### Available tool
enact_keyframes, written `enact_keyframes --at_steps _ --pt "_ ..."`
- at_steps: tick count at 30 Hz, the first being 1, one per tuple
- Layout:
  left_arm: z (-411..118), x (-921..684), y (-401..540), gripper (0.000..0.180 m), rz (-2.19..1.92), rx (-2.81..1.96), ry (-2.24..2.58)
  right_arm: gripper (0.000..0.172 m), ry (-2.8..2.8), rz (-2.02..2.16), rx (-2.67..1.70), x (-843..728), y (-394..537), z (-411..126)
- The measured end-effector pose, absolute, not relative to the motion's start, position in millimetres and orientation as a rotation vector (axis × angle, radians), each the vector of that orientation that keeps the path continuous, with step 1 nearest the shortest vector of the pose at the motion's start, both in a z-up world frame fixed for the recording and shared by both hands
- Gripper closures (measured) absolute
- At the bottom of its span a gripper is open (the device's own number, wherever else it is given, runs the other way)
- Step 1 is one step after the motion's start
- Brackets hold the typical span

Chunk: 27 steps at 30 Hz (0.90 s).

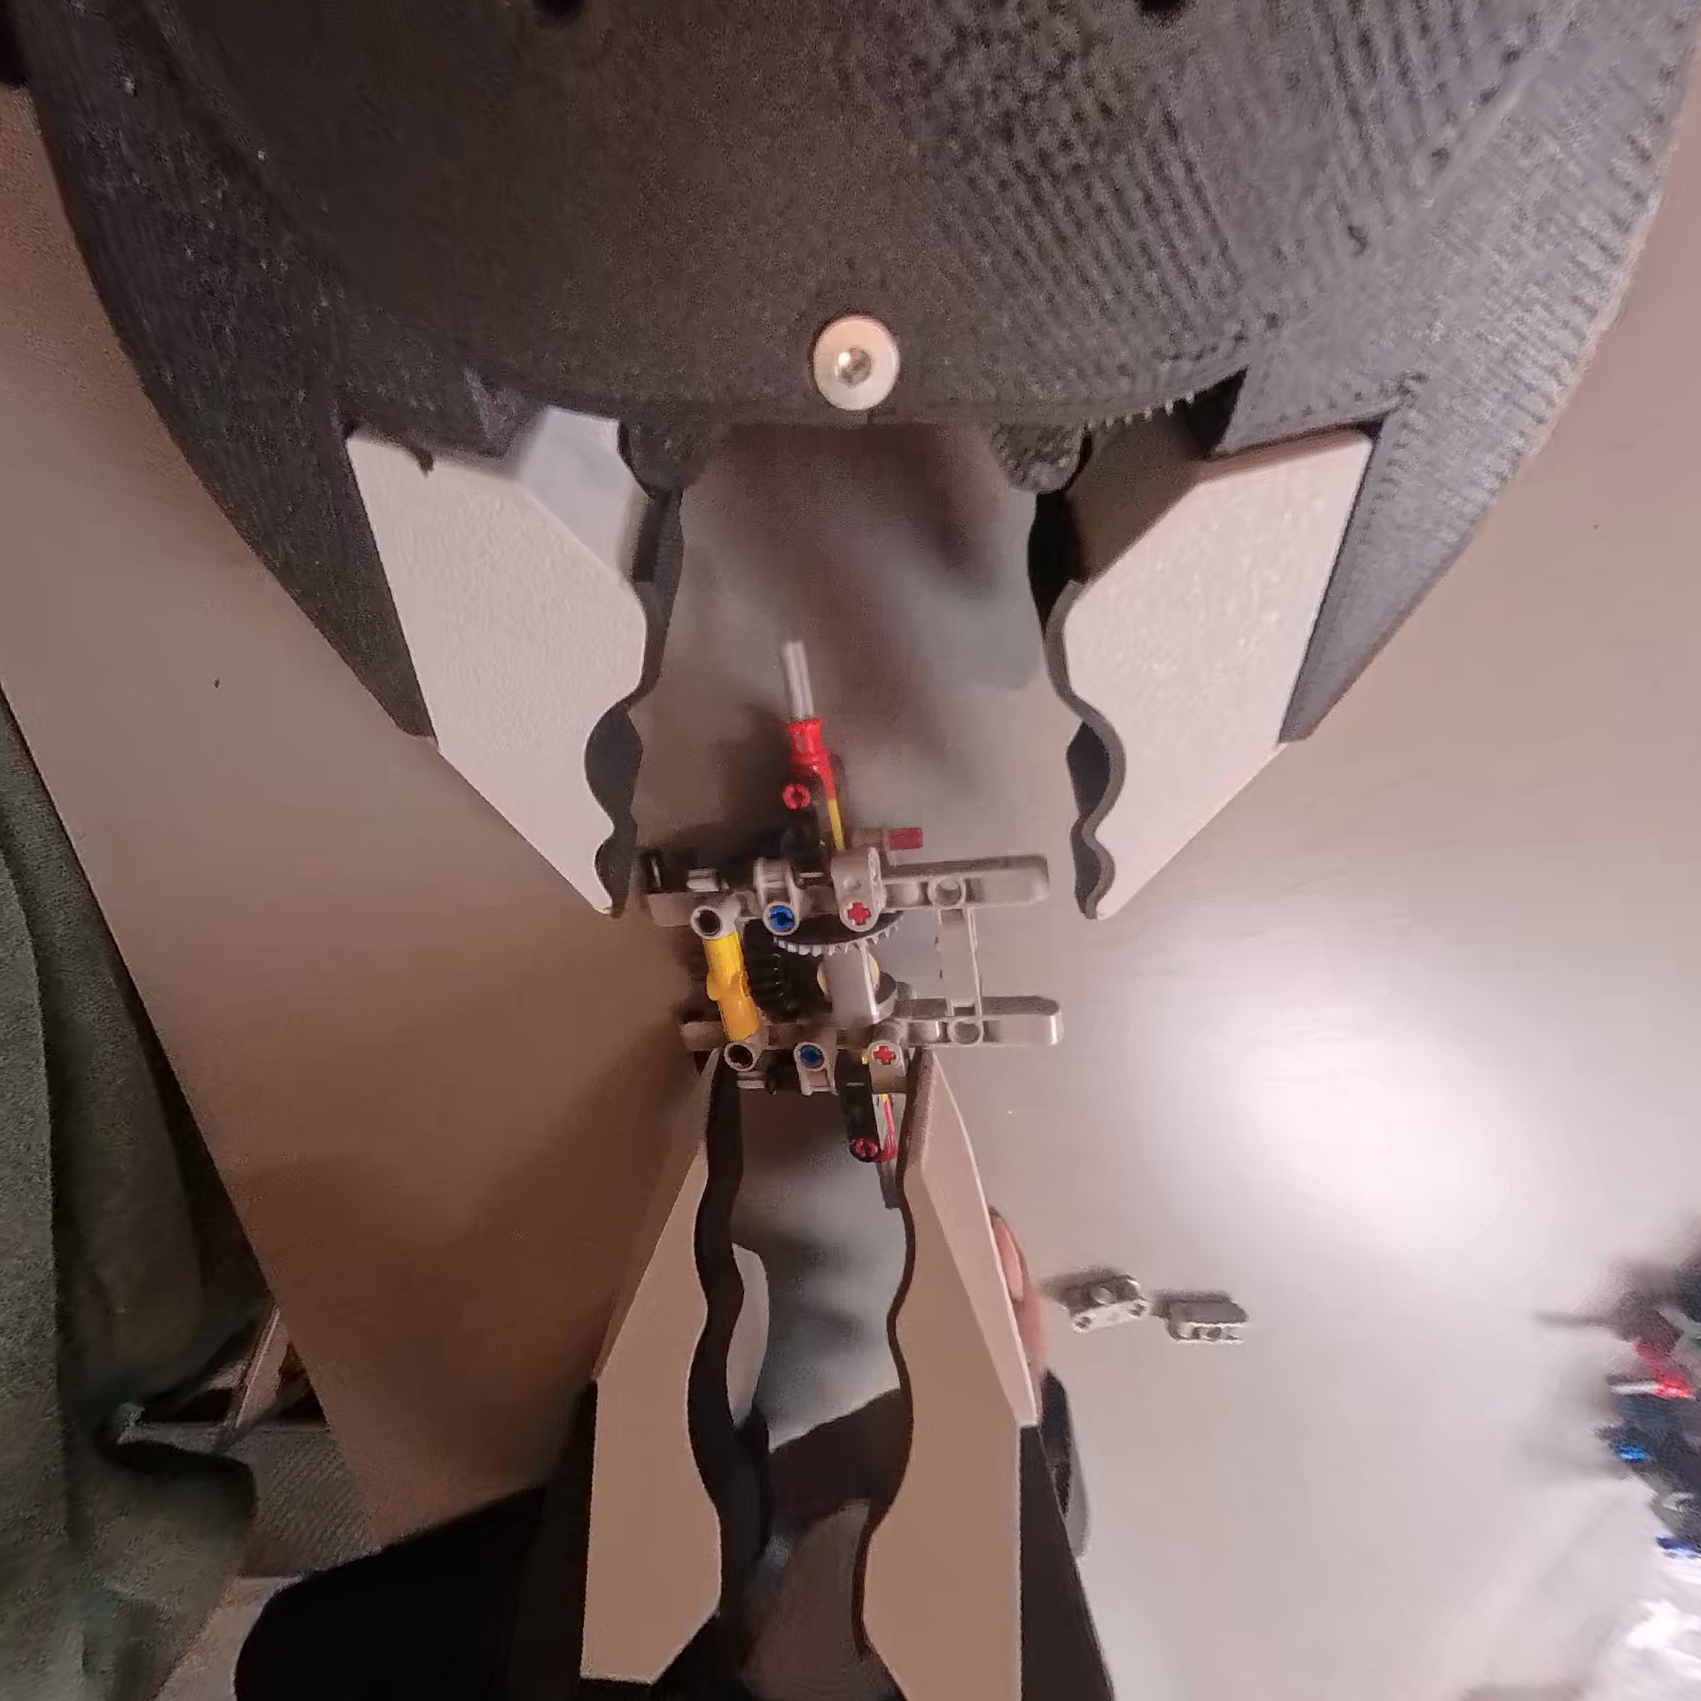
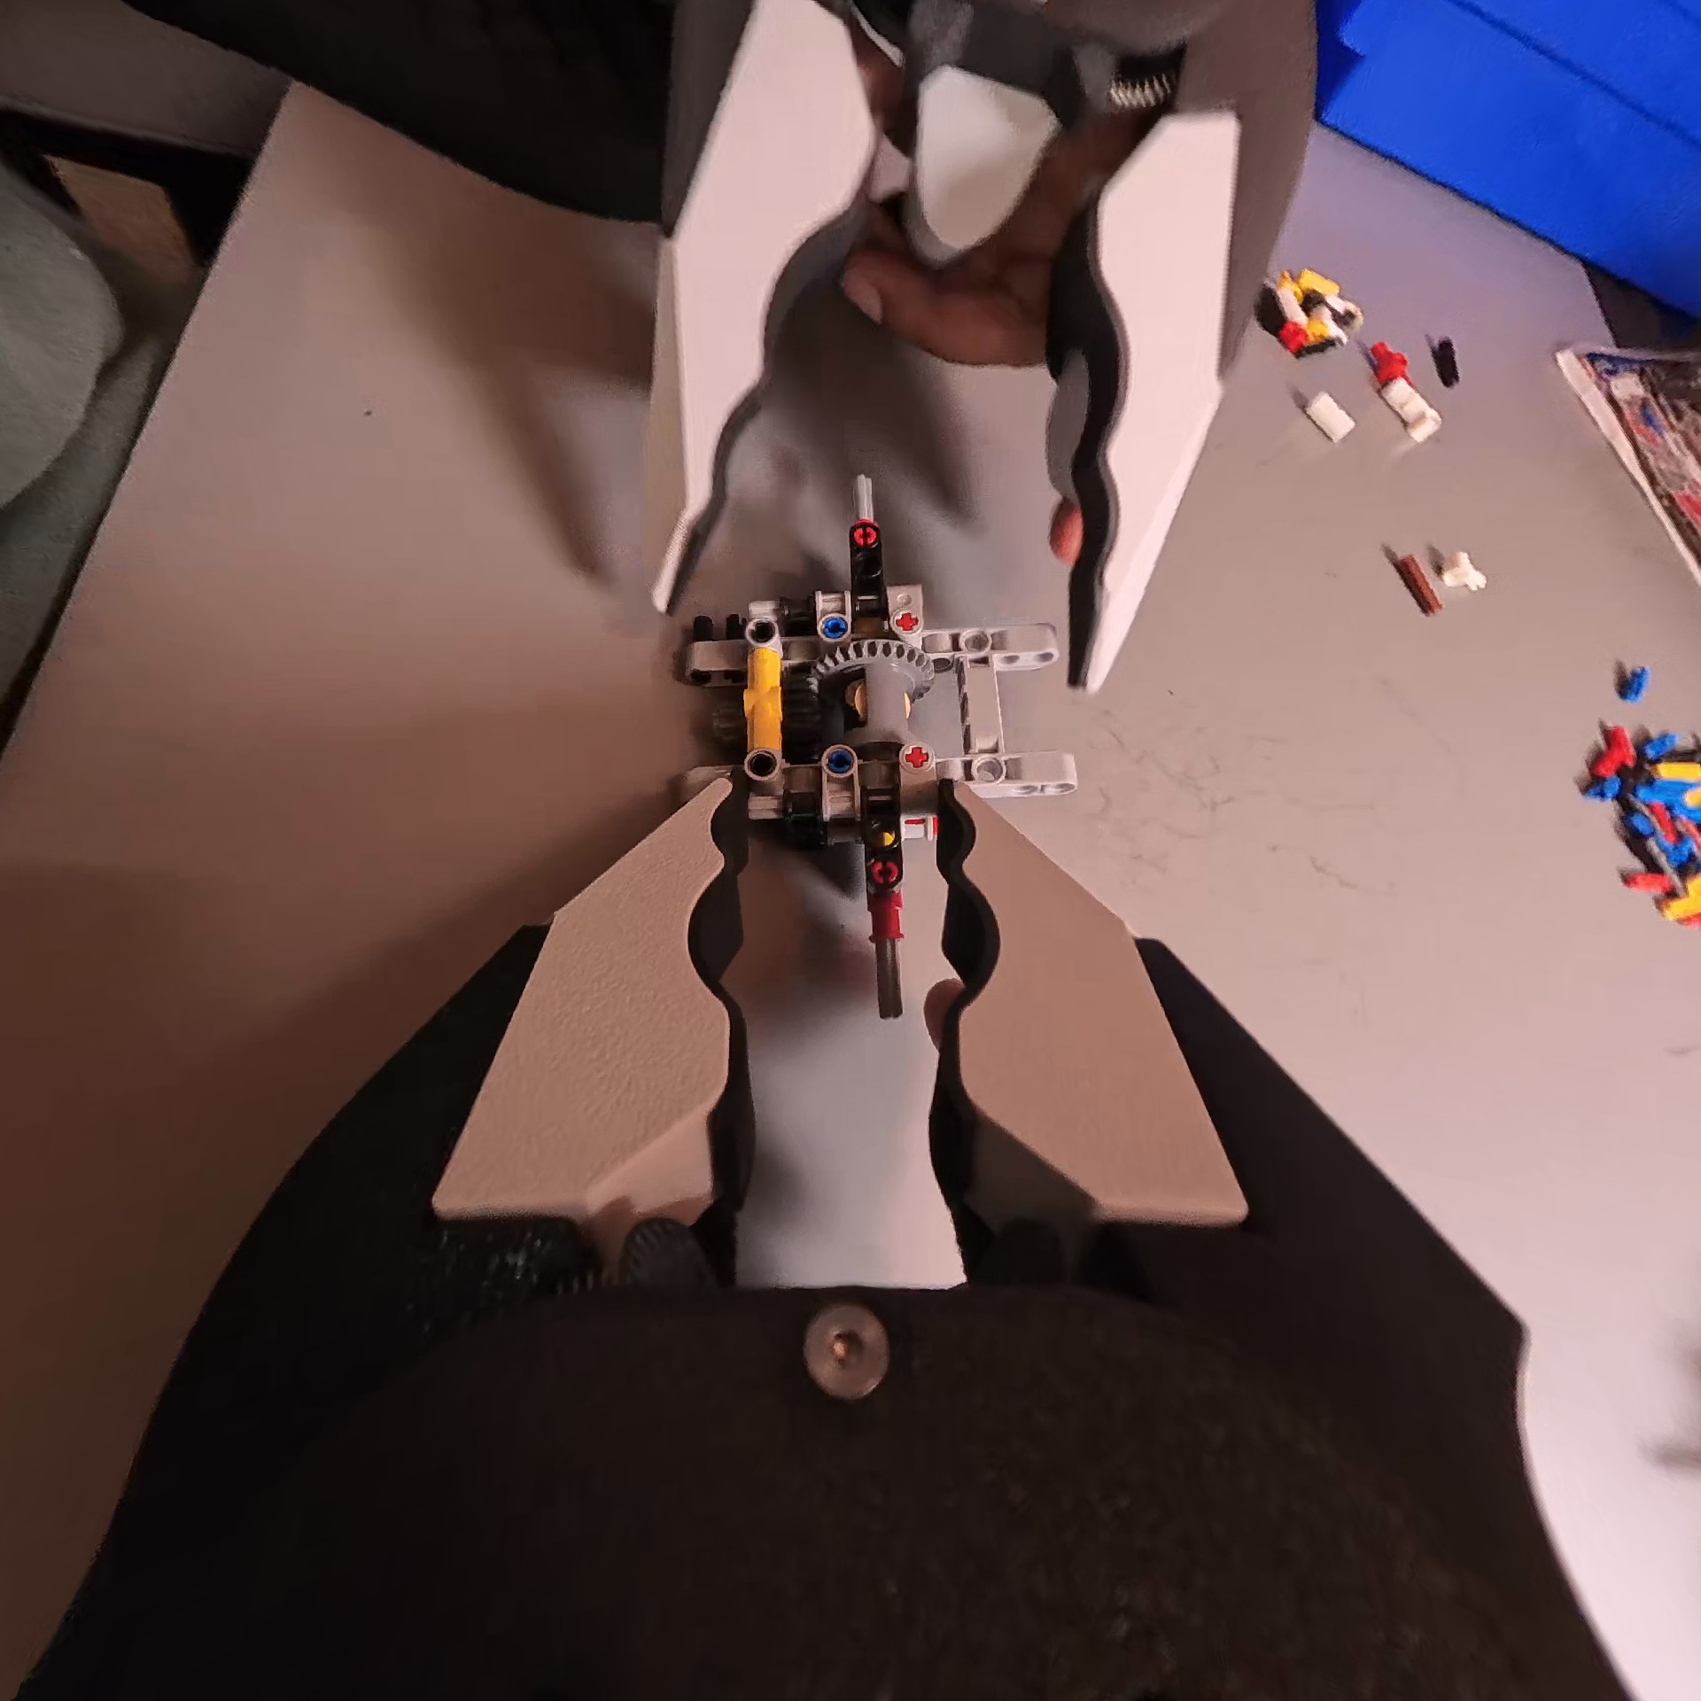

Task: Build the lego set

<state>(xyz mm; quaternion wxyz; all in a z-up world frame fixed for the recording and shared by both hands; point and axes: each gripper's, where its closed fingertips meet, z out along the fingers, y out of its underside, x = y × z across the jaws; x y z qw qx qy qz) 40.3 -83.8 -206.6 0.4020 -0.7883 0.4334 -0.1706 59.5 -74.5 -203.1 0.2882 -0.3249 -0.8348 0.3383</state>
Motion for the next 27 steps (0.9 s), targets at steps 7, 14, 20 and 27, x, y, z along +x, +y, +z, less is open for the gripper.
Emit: enact_keyframes --at_steps 7,14,20,27 --pt "-217 33 -77 0.085 -0.354 -2.032 1.077 0.133 -2.151 0.893 -1.081 55 -71 -204" --pt "-220 35 -81 0.112 -0.426 -2.044 1.070 0.133 -2.123 0.904 -1.099 53 -66 -204" --pt "-217 32 -78 0.101 -0.383 -2.021 1.066 0.133 -2.118 0.938 -1.116 53 -66 -204" --pt "-220 34 -82 0.107 -0.419 -2.038 1.071 0.133 -2.115 0.977 -1.149 52 -67 -204"
